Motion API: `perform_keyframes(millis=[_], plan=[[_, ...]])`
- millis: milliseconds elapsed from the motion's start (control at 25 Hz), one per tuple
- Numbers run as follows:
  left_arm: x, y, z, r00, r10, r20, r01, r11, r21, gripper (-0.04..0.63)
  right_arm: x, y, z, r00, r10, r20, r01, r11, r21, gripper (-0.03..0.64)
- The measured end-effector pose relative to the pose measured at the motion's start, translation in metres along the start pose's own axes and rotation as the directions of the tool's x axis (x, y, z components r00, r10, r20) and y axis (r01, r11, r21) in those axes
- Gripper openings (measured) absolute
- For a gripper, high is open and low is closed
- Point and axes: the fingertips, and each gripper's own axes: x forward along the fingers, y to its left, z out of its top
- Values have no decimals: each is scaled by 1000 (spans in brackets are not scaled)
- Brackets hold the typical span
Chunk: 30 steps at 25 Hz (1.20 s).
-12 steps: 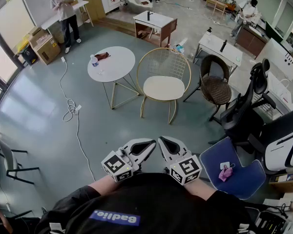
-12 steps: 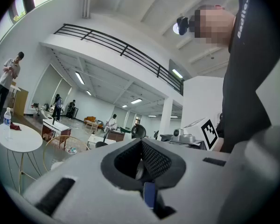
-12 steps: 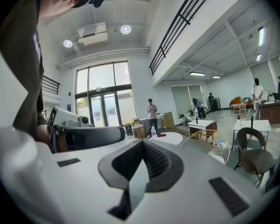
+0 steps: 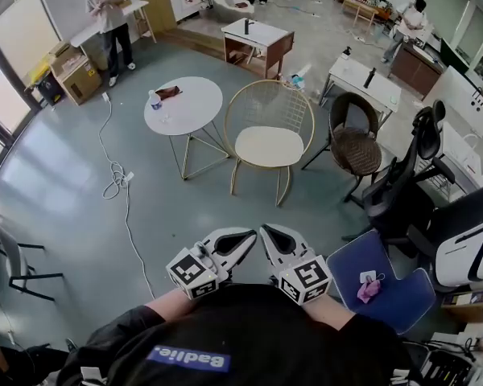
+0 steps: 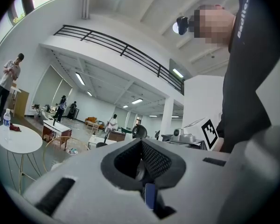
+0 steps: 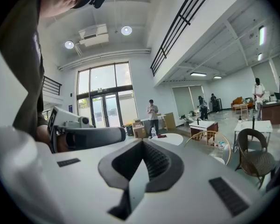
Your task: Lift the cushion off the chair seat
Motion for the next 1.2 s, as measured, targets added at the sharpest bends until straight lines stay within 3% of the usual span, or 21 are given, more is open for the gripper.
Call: perform_keyframes(millis=[800,1200], plan=[[65,-8,-17,996,86,3,-86,996,10,14,-33,-72,-9,1000,22,16,-22,1000,20,25],[86,31,-15,997,78,21,-78,997,-4,12,-3,-104,-15,999,21,-29,-21,1000,24,26]])
